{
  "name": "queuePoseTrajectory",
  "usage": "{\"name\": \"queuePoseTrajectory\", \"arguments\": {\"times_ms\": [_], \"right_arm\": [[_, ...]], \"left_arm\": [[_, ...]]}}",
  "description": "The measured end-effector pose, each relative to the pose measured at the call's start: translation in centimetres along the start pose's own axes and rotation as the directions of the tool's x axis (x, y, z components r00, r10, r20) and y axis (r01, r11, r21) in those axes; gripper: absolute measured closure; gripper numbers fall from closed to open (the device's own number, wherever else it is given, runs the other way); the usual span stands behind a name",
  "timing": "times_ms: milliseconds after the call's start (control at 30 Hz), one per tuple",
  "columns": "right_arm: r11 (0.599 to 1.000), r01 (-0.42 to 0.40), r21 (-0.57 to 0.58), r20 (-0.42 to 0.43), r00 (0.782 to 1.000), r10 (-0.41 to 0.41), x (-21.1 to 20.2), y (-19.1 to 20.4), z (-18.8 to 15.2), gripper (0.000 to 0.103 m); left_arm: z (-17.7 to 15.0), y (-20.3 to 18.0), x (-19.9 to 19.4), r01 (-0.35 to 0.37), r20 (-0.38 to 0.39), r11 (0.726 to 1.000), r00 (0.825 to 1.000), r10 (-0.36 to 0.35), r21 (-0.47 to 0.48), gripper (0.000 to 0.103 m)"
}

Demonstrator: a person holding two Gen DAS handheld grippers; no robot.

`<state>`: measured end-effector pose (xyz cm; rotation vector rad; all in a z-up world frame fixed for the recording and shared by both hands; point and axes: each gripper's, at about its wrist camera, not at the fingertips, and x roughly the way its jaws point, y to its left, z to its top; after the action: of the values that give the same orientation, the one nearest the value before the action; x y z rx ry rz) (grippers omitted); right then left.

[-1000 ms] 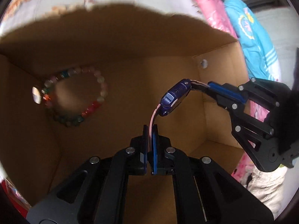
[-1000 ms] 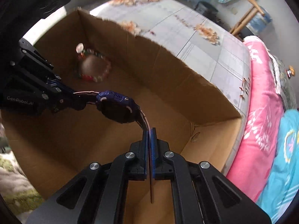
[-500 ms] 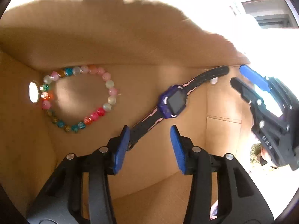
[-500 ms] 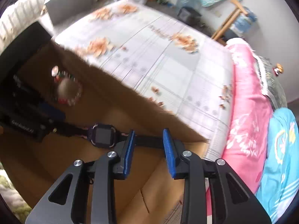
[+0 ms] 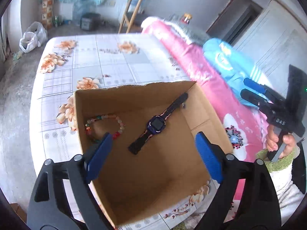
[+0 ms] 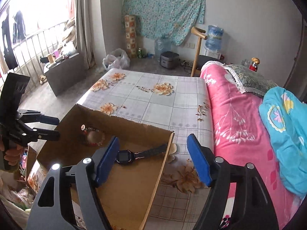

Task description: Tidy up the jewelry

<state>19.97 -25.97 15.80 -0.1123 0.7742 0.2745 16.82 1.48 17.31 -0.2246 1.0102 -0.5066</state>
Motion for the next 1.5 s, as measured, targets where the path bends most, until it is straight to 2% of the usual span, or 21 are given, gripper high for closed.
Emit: {"name": "queuePoseTrajectory", "arguments": {"times_ms": [33, 133, 200, 267, 367, 467, 567, 667, 733, 800, 900, 967, 1000, 1033, 1067, 1100, 1133, 1233, 1400, 1433, 1500], "right_arm": [[1.0, 0.014, 0.019, 0.011, 1.0, -0.014, -0.8, 0.1, -0.3, 0.019], [0.999, 0.023, 0.036, 0.062, 0.998, -0.025, -3.0, 0.7, -1.0, 0.007], [1.0, 0.011, 0.014, 0.092, 0.996, -0.013, -3.9, 1.4, -1.0, 0.006], [0.999, -0.046, -0.013, 0.087, 0.995, 0.047, -4.0, 2.4, -0.6, 0.007], [0.989, -0.143, -0.045, -0.014, 0.99, 0.142, -1.7, 4.5, 0.4, 0.007], [0.977, -0.173, -0.122, -0.176, 0.973, 0.15, 4.0, 7.4, 0.9, 0.007], [0.948, -0.181, -0.261, -0.348, 0.934, 0.082, 10.5, 10.6, 0.0, 0.007], [0.894, -0.22, -0.391, -0.479, 0.878, 0.007, 16.2, 12.6, -1.7, 0.007], [0.838, -0.248, -0.486, -0.521, 0.852, -0.05, 18.9, 13.3, -2.8, 0.007], [0.782, -0.276, -0.559, -0.543, 0.834, -0.094, 20.5, 13.7, -3.7, 0.007], [0.749, -0.303, -0.59, -0.578, 0.806, -0.129, 22.5, 13.4, -4.5, 0.007], [0.745, -0.317, -0.586, -0.597, 0.791, -0.133, 23.3, 13.1, -4.8, 0.012], [0.751, -0.32, -0.578, -0.609, 0.782, -0.135, 23.7, 12.9, -4.9, 0.02], [0.767, -0.318, -0.557, -0.627, 0.767, -0.138, 24.2, 12.6, -5.0, 0.03], [0.783, -0.325, -0.53, -0.642, 0.757, -0.121, 24.4, 12.3, -4.9, 0.031], [0.801, -0.338, -0.495, -0.659, 0.747, -0.092, 24.4, 12.0, -4.7, 0.042], [0.811, -0.344, -0.473, -0.668, 0.741, -0.075, 24.4, 11.9, -4.6, 0.046], [0.83, -0.331, -0.45, -0.664, 0.745, -0.064, 24.2, 11.7, -4.6, 0.046], [0.877, -0.373, -0.304, -0.699, 0.713, 0.061, 23.4, 11.6, -4.4, 0.046], [0.874, -0.378, -0.304, -0.697, 0.714, 0.067, 23.3, 11.8, -4.4, 0.046], [0.863, -0.366, -0.348, -0.678, 0.734, 0.038, 23.0, 12.1, -4.5, 0.046]], "left_arm": [[-0.5, 0.1, -0.3, 0.001, 0.007, 1.0, 1.0, -0.001, -0.003, 0.016], [-2.6, 0.6, -1.0, 0.017, 0.045, 1.0, 0.999, -0.016, -0.024, 0.013], [-3.8, 1.7, -1.6, 0.018, 0.106, 0.999, 0.994, -0.014, -0.04, 0.01], [-5.1, 2.9, -1.6, 0.009, 0.166, 0.998, 0.986, 0.002, -0.062, 0.008], [-6.7, 3.8, -2.5, -0.002, 0.225, 0.993, 0.974, 0.028, -0.117, 0.008], [-8.4, 5.5, -3.4, 0.004, 0.271, 0.981, 0.961, 0.05, -0.194, 0.008], [-10.1, 6.8, -3.8, -0.003, 0.31, 0.971, 0.947, 0.08, -0.24, 0.008], [-11.7, 7.1, -4.2, -0.045, 0.334, 0.976, 0.935, 0.116, -0.214, 0.008], [-12.3, 7.0, -4.1, -0.075, 0.336, 0.981, 0.932, 0.133, -0.178, 0.008], [-12.8, 7.3, -3.6, -0.084, 0.318, 0.986, 0.939, 0.127, -0.146, 0.008], [-13.2, 8.3, -2.7, -0.072, 0.285, 0.985, 0.952, 0.114, -0.154, 0.008], [-13.4, 9.1, -2.1, -0.054, 0.265, 0.984, 0.959, 0.097, -0.168, 0.008], [-13.4, 9.4, -1.8, -0.044, 0.259, 0.985, 0.962, 0.088, -0.169, 0.008], [-13.5, 9.7, -1.7, -0.041, 0.256, 0.985, 0.963, 0.083, -0.166, 0.008], [-13.5, 9.8, -1.6, -0.043, 0.256, 0.986, 0.963, 0.084, -0.162, 0.008], [-13.4, 9.8, -1.6, -0.049, 0.259, 0.987, 0.962, 0.088, -0.155, 0.008], [-13.3, 9.8, -1.5, -0.052, 0.263, 0.988, 0.961, 0.09, -0.148, 0.008], [-13.0, 9.8, -1.5, -0.053, 0.273, 0.99, 0.958, 0.086, -0.128, 0.008], [-12.8, 10.3, -1.0, -0.037, 0.271, 0.989, 0.96, 0.075, -0.143, 0.008], [-12.8, 10.4, -0.9, -0.034, 0.27, 0.989, 0.96, 0.073, -0.147, 0.008], [-12.8, 10.6, -0.7, -0.02, 0.262, 0.987, 0.963, 0.061, -0.158, 0.008]]}}
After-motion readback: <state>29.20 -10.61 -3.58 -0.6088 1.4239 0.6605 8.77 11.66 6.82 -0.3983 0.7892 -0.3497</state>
